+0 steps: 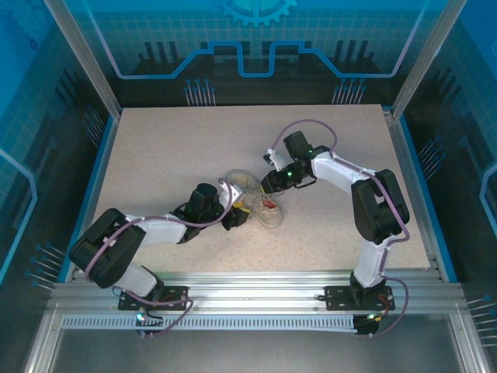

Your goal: Tie the shoes

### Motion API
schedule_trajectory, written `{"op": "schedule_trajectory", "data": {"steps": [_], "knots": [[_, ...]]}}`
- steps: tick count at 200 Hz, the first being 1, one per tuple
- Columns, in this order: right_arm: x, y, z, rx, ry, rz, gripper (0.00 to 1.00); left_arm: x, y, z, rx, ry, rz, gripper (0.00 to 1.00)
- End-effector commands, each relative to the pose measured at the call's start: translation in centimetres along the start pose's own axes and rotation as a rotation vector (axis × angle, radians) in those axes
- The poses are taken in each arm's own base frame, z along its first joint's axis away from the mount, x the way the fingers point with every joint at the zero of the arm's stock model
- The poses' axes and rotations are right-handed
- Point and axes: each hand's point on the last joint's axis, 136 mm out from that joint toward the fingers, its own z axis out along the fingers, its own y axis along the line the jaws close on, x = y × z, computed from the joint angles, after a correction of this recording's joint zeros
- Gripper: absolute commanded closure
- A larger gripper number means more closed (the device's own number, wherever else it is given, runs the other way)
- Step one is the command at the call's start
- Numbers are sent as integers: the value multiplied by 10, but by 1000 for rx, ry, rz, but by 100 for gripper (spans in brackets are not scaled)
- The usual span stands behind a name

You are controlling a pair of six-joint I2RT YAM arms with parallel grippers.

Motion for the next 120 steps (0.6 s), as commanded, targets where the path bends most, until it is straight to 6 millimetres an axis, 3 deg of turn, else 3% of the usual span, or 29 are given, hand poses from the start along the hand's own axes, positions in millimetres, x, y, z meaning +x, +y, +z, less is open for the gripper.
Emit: {"op": "schedule_trajectory", "data": {"steps": [1,39,84,120], "knots": [[7,8,0,-32,15,16,75,-2,-4,7,18,-34,-15,58],[6,8,0,-36,16,16,77,1,-2,13,16,-37,-17,57],[-10,16,-26,4,-61,-8,73,1,0,15,13,-26,2,59],[-1,24,-26,-21,-38,-5,75,-1,1,21,19,-23,8,63]]}}
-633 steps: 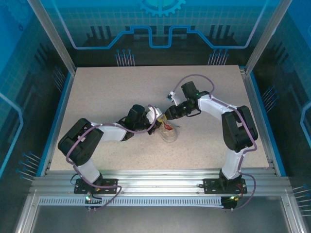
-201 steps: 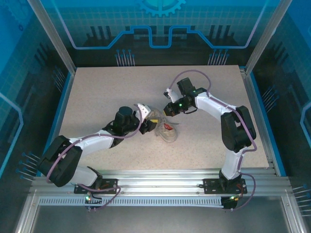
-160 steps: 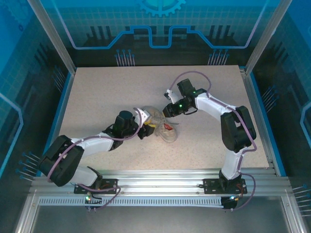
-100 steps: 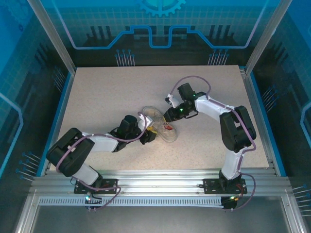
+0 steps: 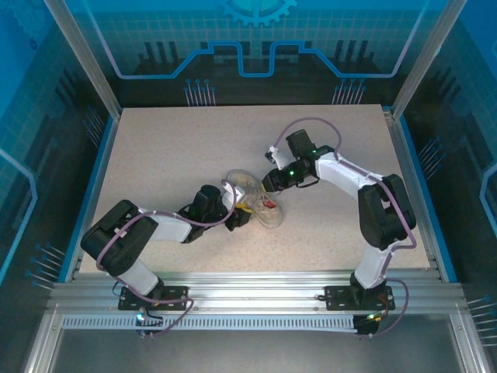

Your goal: Tie the shoes

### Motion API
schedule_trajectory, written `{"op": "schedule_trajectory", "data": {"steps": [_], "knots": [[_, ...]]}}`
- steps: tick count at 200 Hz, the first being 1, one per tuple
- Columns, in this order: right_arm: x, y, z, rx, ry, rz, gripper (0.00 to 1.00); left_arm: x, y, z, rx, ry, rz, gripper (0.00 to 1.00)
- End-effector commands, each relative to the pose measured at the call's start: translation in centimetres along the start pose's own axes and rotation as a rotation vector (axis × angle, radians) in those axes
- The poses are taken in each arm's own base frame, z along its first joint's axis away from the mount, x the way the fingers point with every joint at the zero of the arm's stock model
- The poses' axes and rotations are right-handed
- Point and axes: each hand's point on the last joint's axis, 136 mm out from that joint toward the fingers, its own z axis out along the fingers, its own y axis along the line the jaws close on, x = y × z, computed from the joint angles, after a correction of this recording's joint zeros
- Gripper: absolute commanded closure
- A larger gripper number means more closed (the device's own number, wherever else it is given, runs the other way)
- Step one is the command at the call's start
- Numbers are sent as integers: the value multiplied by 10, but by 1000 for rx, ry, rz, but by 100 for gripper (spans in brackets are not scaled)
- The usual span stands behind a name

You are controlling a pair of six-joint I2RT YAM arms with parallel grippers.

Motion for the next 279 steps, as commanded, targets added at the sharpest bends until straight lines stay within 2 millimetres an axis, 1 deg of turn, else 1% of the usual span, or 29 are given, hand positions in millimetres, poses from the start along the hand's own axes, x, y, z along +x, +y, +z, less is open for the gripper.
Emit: {"op": "schedule_trajectory", "data": {"steps": [1,21,33,57,79,127,175,195,215,242,260,269,279], "knots": [[6,10,-6,-21,12,11,75,-8,-2,6,12,-18,21,63],[14,13,1,-39,38,13,76,-9,-1,9,10,-21,24,63],[16,17,4,-56,47,5,76,-9,-1,10,12,-19,23,63],[21,18,10,-61,73,-4,76,-9,-1,12,20,-17,21,64],[23,17,14,-67,88,-5,76,-10,-1,13,22,-18,23,64],[30,8,19,-35,112,-8,75,-9,-1,16,29,-12,21,65],[29,3,18,2,107,-19,71,-8,-1,18,32,-11,20,65],[27,1,17,19,104,-26,71,-9,-1,17,34,-11,20,65],[30,0,20,23,124,-33,72,-10,-2,17,33,-12,21,65],[35,2,25,8,141,-33,75,-10,-2,17,33,-14,22,65],[34,5,26,-4,137,-35,78,-11,-2,17,38,-21,33,64],[32,7,25,-12,130,-37,82,-12,-3,16,40,-32,47,64],[29,10,24,-20,117,-41,89,-13,-4,14,42,-45,66,63]]}}
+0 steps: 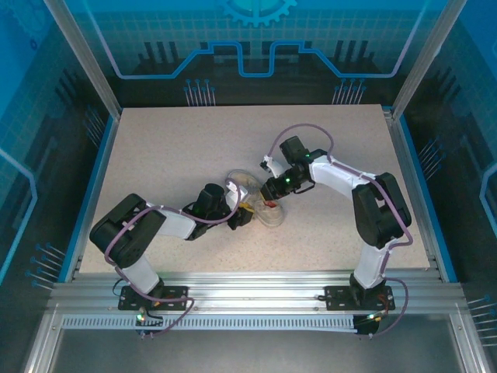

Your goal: Tie the shoes

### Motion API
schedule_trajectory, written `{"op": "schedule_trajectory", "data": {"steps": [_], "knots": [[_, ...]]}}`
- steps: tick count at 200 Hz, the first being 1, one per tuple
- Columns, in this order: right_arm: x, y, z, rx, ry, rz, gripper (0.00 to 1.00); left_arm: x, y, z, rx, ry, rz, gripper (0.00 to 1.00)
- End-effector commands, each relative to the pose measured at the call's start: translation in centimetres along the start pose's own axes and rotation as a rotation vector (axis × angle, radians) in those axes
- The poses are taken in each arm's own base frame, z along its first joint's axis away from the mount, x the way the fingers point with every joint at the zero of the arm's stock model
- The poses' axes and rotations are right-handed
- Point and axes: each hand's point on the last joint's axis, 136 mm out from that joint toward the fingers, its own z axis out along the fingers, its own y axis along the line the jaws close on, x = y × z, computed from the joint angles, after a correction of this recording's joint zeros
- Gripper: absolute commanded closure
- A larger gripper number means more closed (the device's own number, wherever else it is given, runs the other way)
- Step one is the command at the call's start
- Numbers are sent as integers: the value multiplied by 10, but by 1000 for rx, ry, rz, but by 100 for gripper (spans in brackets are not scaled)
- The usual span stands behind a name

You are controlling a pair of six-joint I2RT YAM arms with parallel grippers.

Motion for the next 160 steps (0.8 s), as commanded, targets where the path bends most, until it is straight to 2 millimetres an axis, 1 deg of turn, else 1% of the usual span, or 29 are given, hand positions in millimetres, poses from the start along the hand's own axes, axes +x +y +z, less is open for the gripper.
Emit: {"op": "schedule_trajectory", "data": {"steps": [1,15,34,46,88,117,126,140,160], "knots": [[1,11,2,-35,11,-10,90,-16,-7,1,33,-63,69,63],[-2,13,-1,-38,-6,-17,100,-17,-8,-1,34,-77,91,62],[-6,15,-4,-33,-24,-24,100,-17,-10,-1,44,-74,114,63],[-9,16,-7,-31,-36,-28,100,-14,-10,1,45,-60,116,63],[-17,10,-14,11,-88,-16,100,-4,-2,8,20,-44,94,62],[-20,5,-18,31,-126,4,100,-4,-5,14,41,-47,80,62],[-21,3,-19,36,-135,14,100,-5,-6,16,46,-50,78,64],[-23,-1,-22,43,-153,30,100,-7,-8,17,55,-52,73,71],[-29,-6,-28,43,-191,56,100,-8,-9,18,59,-55,71,83]]}}
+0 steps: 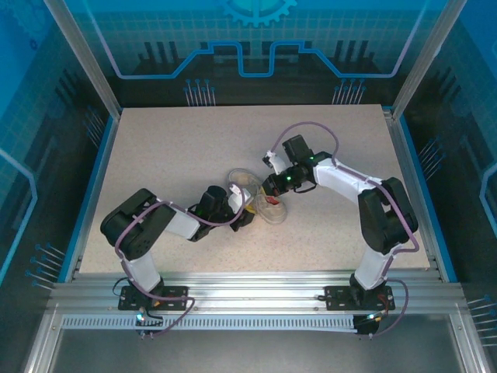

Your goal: Tie the shoes

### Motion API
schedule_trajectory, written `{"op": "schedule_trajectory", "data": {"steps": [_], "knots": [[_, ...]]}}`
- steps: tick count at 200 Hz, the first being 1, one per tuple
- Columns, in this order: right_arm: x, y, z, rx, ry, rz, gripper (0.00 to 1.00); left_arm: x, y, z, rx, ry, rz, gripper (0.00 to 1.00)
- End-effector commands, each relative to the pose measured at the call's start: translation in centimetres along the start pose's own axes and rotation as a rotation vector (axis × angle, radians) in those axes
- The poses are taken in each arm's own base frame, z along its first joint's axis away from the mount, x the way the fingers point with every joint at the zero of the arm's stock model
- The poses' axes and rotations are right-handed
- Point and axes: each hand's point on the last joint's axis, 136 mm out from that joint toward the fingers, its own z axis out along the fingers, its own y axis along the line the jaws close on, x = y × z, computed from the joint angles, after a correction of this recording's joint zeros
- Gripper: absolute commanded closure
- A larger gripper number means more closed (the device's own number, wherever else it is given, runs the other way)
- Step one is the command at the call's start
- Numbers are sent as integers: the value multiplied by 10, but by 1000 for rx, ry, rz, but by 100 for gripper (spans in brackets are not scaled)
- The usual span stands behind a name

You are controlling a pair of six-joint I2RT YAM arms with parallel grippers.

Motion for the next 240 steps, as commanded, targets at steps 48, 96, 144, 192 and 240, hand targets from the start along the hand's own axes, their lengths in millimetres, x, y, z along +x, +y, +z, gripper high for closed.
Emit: {"op": "schedule_trajectory", "data": {"steps": [48,96,144,192,240], "knots": [[-25,-13,-18,2,-115,76,100,-18,-12,3,40,-55,21,100],[-31,-21,-16,-1,-125,100,100,-13,-18,0,47,-46,17,100],[-33,-22,-14,-13,-124,108,100,-23,-17,-16,3,-100,6,78],[-32,-21,-11,-33,-114,111,100,-49,-14,-25,-14,-128,28,58],[-25,-21,-8,-39,-92,80,100,-91,42,-48,-79,-130,-311,58]]}}
